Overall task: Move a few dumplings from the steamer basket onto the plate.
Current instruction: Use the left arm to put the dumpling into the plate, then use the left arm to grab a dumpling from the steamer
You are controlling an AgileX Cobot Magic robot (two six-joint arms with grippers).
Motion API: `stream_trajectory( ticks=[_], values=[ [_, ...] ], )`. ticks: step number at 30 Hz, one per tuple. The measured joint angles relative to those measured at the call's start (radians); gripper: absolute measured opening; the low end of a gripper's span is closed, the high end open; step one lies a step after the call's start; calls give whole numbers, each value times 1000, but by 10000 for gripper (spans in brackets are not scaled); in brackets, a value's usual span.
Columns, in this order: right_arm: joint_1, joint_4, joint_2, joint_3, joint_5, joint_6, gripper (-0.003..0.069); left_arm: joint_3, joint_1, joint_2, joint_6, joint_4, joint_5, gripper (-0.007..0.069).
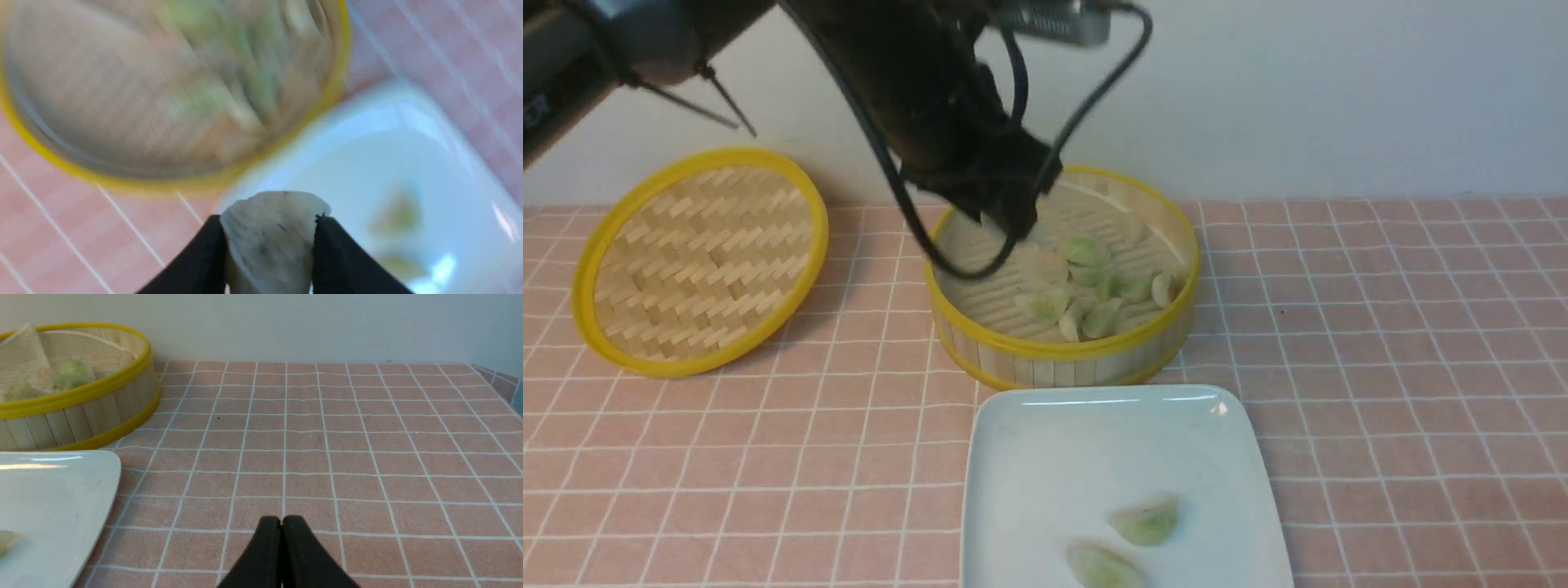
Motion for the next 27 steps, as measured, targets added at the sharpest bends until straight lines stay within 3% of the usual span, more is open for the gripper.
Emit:
stream_trajectory(
  ticks=[4, 9, 12, 15, 19, 21, 23, 27],
  values=[
    [0, 0, 0, 0, 0, 0, -15, 302, -94, -37, 1, -5, -114, 238],
    [0, 0, 0, 0, 0, 0, -15, 407, -150, 24, 1, -2, -262, 238],
    [0, 0, 0, 0, 0, 0, -15, 409, -167, 63, 2, -2, -286, 249],
    [0, 0, 0, 0, 0, 0, -15, 409, -175, 85, 4, -4, -297, 343],
    [0, 0, 0, 0, 0, 0, -15, 366, -172, 86, 4, 5, -297, 524],
    [0, 0, 0, 0, 0, 0, -15, 304, -166, 86, -1, 36, -299, 571],
    [0, 0, 0, 0, 0, 0, -15, 249, -155, 86, -19, 87, -319, 583],
    [0, 0, 0, 0, 0, 0, -15, 103, -98, 116, -170, 213, -407, 559]
  ],
)
